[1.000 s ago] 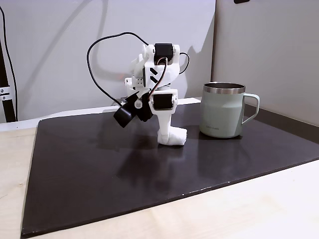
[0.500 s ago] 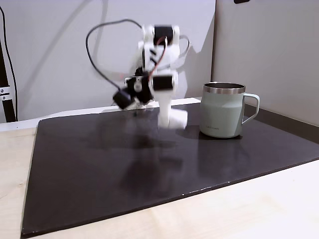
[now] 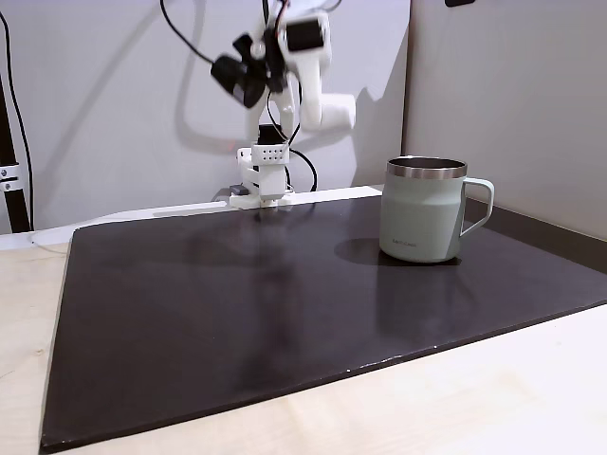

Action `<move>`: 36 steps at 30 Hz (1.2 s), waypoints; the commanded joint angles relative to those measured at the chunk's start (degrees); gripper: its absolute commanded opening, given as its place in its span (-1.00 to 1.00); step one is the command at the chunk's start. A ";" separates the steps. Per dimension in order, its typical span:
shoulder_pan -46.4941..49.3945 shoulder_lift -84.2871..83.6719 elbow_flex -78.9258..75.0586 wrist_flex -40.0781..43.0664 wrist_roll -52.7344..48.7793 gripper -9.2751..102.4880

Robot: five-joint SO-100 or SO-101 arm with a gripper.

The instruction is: Grasp a gauze and put it in the cup.

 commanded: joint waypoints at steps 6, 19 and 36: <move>-6.68 6.94 -1.49 -0.09 -1.23 -0.83; -24.52 4.48 1.32 -1.41 -4.22 -0.83; -26.02 -5.10 0.00 -3.78 -4.39 -0.83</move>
